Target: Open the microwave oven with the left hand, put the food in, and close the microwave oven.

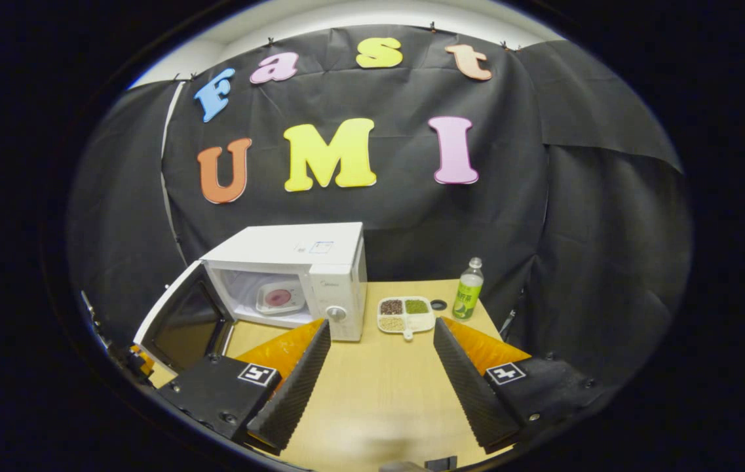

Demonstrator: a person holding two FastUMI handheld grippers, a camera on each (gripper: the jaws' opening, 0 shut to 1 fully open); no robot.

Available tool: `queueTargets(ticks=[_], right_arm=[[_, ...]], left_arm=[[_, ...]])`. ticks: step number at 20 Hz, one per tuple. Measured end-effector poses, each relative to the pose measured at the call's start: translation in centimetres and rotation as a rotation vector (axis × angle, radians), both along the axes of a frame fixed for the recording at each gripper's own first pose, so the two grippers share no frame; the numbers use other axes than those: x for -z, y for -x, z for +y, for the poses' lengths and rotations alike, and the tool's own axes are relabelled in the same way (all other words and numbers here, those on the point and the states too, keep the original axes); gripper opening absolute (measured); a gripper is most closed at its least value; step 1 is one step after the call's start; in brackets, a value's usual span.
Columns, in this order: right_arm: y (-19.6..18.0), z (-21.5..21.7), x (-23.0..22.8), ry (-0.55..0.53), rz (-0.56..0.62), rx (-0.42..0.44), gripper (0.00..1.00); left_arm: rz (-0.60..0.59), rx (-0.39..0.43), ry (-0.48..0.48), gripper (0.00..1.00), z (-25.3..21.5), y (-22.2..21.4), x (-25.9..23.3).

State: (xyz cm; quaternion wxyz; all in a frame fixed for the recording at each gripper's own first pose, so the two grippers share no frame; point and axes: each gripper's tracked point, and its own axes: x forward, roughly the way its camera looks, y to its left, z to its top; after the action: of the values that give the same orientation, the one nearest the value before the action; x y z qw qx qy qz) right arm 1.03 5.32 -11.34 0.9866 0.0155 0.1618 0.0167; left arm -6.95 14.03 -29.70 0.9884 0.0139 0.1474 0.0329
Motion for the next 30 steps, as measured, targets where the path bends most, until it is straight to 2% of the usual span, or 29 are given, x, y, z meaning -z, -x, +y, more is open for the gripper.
queueTargets(ticks=[10, 13, 14, 15, 16, 17, 18, 19, 20, 21, 22, 23, 25, 26, 29, 30], right_arm=[[-0.3, -5.1, 0.3, -0.005, 0.015, 0.063, 1.0], [-0.3, -6.6, 0.6, -0.004, 0.028, 0.079, 1.0], [-0.4, -7.1, 0.5, -0.003, 0.028, 0.085, 1.0], [-0.4, -7.7, 0.4, -0.002, 0.03, 0.093, 0.92], [-0.3, -8.2, 0.4, -0.001, 0.031, 0.099, 1.0], [-0.3, -8.6, 0.4, -0.003, 0.032, 0.107, 0.92], [-0.5, -9.0, 0.4, -0.002, 0.033, 0.114, 1.0], [-0.4, -9.5, 0.4, 0.005, 0.034, 0.119, 0.92], [-0.5, -10.0, 0.4, 0.012, 0.034, 0.123, 1.0], [-0.5, -10.4, 0.4, 0.015, 0.034, 0.128, 1.0], [-0.5, -10.8, 0.3, 0.015, 0.034, 0.132, 0.92], [-0.4, -11.1, 0.3, 0.014, 0.037, 0.137, 1.0], [-0.4, -11.6, 0.4, 0.012, 0.042, 0.144, 1.0], [-0.4, -11.8, 0.6, 0.01, 0.045, 0.146, 0.92], [-0.3, -12.3, 0.8, 0.017, 0.054, 0.147, 0.92], [-0.3, -12.5, 0.7, 0.02, 0.053, 0.149, 1.0]], left_arm=[[-0.041, 0.241, -0.043, 0.0, -12.4, -4.2, -2.1], [-0.042, 0.291, -0.044, 0.0, -15.7, -5.7, -1.9], [-0.043, 0.301, -0.043, 0.0, -16.5, -6.3, -1.9], [-0.045, 0.307, -0.038, 0.0, -17.1, -6.8, -2.0], [-0.047, 0.311, -0.03, 0.0, -17.8, -7.5, -2.1], [-0.05, 0.318, -0.019, 0.0, -18.4, -8.2, -2.2], [-0.05, 0.323, -0.013, 0.0, -18.9, -8.9, -2.3], [-0.053, 0.326, -0.014, 0.0, -19.2, -9.6, -2.4], [-0.059, 0.334, -0.013, 0.0, -19.7, -10.2, -2.6], [-0.066, 0.336, -0.015, 0.0, -20.0, -11.0, -2.8], [-0.069, 0.34, -0.014, 0.0, -20.4, -11.6, -3.0], [-0.076, 0.339, -0.015, 0.0, -20.5, -12.1, -3.2], [-0.078, 0.332, -0.011, 0.0, -20.9, -13.2, -3.5], [-0.078, 0.329, -0.001, 0.0, -21.1, -13.7, -3.5], [-0.085, 0.327, 0.003, 0.0, -21.6, -14.8, -3.8], [-0.088, 0.327, 0.0, 0.0, -21.6, -15.1, -4.1]])
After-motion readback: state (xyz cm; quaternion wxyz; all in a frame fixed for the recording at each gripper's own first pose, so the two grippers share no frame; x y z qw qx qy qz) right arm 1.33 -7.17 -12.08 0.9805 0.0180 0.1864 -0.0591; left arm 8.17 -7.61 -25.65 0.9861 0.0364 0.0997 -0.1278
